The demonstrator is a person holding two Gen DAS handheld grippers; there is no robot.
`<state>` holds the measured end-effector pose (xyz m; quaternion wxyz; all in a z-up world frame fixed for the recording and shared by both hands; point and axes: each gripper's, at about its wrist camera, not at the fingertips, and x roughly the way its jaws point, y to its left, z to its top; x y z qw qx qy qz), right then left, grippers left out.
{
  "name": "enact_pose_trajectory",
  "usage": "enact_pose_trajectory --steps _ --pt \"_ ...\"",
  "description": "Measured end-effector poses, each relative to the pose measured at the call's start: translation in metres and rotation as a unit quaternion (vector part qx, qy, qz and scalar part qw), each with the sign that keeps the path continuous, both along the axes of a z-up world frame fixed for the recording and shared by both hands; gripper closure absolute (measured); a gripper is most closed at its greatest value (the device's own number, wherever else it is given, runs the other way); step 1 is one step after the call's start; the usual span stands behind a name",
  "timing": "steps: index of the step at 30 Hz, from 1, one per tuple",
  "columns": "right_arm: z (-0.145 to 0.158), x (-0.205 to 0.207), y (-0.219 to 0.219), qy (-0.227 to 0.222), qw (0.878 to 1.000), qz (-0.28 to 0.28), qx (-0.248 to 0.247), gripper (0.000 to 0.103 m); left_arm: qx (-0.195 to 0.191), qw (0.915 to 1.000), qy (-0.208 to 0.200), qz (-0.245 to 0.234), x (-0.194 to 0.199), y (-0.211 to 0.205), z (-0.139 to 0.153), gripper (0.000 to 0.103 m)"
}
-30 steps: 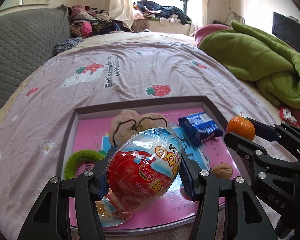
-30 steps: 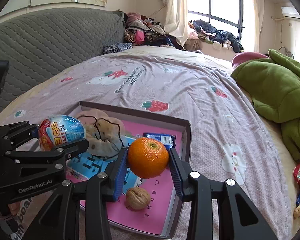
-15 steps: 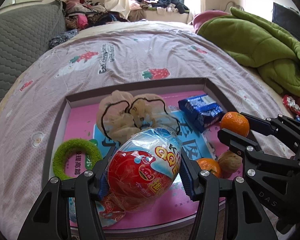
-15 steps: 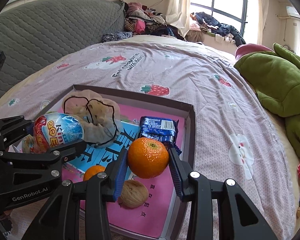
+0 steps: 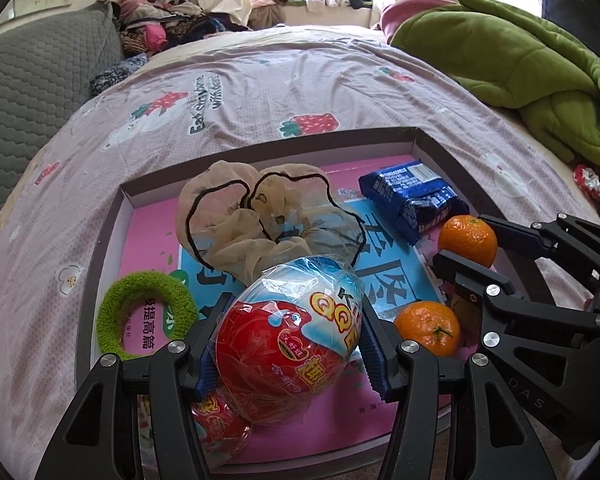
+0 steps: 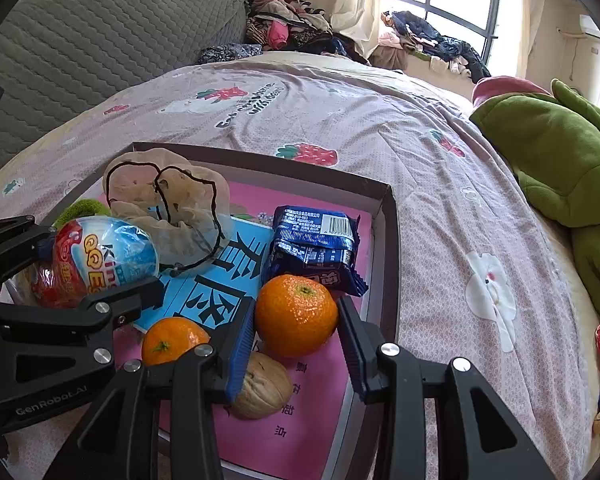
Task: Organize objects
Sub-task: 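Lower the Kinder egg and mandarin into the tray and open both tools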
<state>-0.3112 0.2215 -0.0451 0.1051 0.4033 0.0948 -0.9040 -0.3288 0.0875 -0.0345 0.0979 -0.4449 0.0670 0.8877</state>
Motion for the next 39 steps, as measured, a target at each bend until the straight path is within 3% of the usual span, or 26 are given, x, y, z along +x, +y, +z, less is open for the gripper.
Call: enact_pose_trajectory --steps 4,20,39 --pt "0.001 0.001 -0.001 0.0 1.0 -0.001 0.004 0.062 -0.009 0.9999 -0.005 0.004 -0.002 0.0 -0.003 0.043" --pt "0.019 0.009 0.004 0.016 1.0 -0.01 0.0 0.057 0.023 0.9995 -0.02 0.011 0.0 -0.012 0.001 0.042" --pt "0.049 0.031 0.013 0.037 0.999 -0.024 -0.021 0.056 0.04 0.9985 0.011 0.035 0.016 -0.026 0.034 0.033"
